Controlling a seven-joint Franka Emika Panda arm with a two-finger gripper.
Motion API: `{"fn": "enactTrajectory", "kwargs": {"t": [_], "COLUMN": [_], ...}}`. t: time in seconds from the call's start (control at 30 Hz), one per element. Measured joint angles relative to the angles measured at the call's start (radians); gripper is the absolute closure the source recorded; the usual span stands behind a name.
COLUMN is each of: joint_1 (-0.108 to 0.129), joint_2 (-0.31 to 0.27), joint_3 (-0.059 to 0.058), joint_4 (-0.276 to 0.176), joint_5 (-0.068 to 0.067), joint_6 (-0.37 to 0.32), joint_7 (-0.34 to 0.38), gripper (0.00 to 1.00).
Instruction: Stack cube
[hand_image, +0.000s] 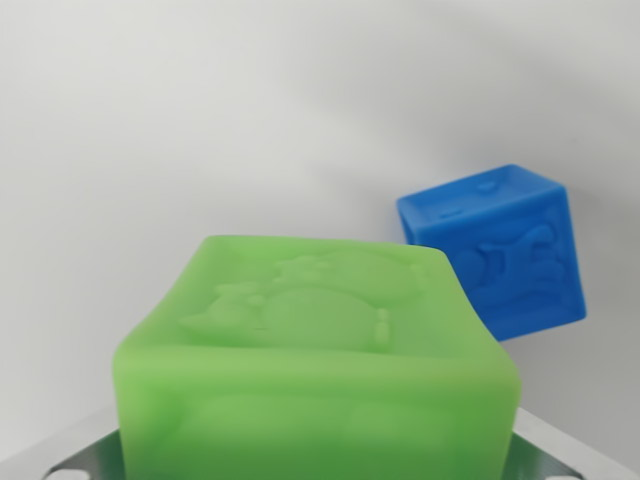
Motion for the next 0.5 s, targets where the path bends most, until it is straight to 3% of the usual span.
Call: {"fn": "enactTrajectory", "kwargs": {"t": [0.5], "joint_1": [-0.045], "joint_2": [0.041], "joint_3": [0.000], "joint_4": [0.061], "joint_5": [0.000], "joint_6": [-0.020], "joint_7": [-0.143], "gripper": [1.00]}}
